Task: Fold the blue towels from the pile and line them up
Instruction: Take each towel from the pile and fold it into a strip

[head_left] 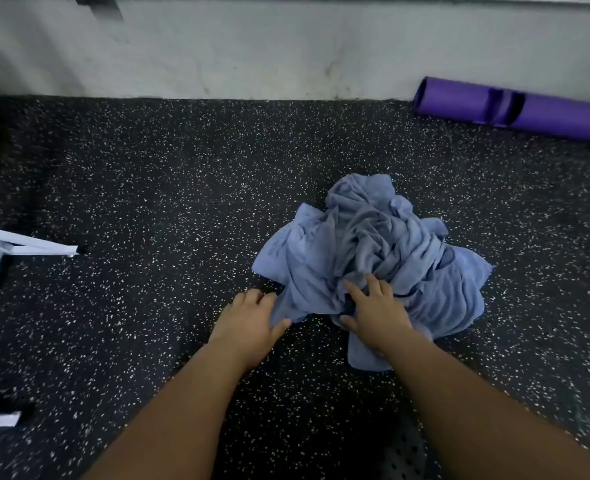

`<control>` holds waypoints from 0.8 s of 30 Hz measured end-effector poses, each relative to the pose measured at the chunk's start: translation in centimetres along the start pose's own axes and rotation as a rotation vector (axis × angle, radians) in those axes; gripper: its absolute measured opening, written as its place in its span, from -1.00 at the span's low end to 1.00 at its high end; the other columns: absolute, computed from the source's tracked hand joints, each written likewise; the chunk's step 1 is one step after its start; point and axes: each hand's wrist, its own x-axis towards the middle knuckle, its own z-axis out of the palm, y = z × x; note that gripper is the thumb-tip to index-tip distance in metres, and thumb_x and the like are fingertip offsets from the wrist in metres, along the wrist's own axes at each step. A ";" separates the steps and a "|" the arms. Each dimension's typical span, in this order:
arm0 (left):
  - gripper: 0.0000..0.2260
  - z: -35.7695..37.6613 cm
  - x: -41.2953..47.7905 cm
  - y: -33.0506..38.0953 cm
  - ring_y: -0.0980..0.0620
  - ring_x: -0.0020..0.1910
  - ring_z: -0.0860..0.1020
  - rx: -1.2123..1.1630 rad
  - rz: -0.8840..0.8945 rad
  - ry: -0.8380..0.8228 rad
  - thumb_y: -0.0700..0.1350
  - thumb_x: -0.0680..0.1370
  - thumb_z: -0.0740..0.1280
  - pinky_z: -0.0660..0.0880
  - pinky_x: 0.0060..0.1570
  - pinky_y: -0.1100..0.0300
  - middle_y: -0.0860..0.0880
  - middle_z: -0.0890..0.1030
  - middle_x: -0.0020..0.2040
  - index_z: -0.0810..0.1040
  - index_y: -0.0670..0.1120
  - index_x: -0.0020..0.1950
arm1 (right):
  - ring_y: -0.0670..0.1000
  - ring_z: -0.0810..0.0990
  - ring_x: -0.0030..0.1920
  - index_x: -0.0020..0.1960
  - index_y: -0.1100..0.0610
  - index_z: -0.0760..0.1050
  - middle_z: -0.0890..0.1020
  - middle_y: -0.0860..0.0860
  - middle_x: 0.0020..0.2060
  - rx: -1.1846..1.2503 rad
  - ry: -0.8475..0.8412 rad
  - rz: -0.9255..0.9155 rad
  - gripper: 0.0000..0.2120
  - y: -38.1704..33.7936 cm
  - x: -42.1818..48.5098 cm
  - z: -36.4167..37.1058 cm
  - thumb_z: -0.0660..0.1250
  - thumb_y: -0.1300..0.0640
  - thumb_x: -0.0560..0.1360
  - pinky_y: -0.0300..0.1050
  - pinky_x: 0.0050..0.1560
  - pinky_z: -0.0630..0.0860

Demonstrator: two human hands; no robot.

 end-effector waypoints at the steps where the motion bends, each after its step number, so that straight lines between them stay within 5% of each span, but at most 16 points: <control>1: -0.35 0.1 0.5 0.2 -0.14 0.56 0.27 -0.017 0.000 -0.004 0.35 0.68 0.07 0.34 0.51 -0.12 -0.08 0.27 0.60 0.18 0.02 0.68 | 0.27 -0.01 0.65 0.71 -0.16 -0.06 -0.09 0.14 0.70 -0.001 -0.001 0.014 -0.23 -0.2 0.6 0.3 0.24 -0.30 0.65 0.27 0.55 0.29; 9: -0.36 0.3 2.6 0.5 -0.13 0.54 0.28 -0.020 -0.010 -0.022 0.31 0.70 0.12 0.34 0.51 -0.09 -0.07 0.26 0.60 0.15 0.02 0.69 | 0.18 0.14 0.61 0.70 0.12 0.06 0.09 0.05 0.66 0.063 0.081 0.115 -0.29 -0.1 3.4 0.6 0.26 -0.10 0.68 0.18 0.51 0.37; 16: -0.37 -2.7 0.0 1.2 -0.13 0.52 0.30 -0.046 0.023 0.026 0.26 0.68 0.21 0.38 0.48 -0.10 -0.06 0.27 0.59 0.15 0.04 0.68 | 0.12 0.32 0.55 0.63 0.06 0.31 0.30 -0.05 0.60 0.266 0.212 0.033 -0.43 -0.1 -0.3 -5.1 0.16 0.32 0.64 0.07 0.42 0.45; 21: -0.37 -6.8 -4.8 2.7 -0.11 0.51 0.32 -0.043 0.083 0.110 0.23 0.68 0.26 0.38 0.49 -0.09 -0.04 0.29 0.57 0.16 0.05 0.68 | 0.07 0.59 0.32 0.46 0.01 0.55 0.55 -0.03 0.44 0.495 0.426 -0.037 -0.55 -0.4 -4.6 -10.5 0.17 0.31 0.66 -0.10 0.21 0.50; 24: -0.37 -9.8 -7.6 3.9 -0.12 0.48 0.34 -0.044 0.111 0.190 0.20 0.67 0.30 0.39 0.48 -0.09 -0.05 0.31 0.54 0.18 0.04 0.67 | -0.05 0.62 0.10 0.40 0.01 0.61 0.66 -0.02 0.29 0.553 0.499 -0.085 -0.60 -0.7 -7.8 -13.5 0.23 0.31 0.66 -0.40 -0.02 0.42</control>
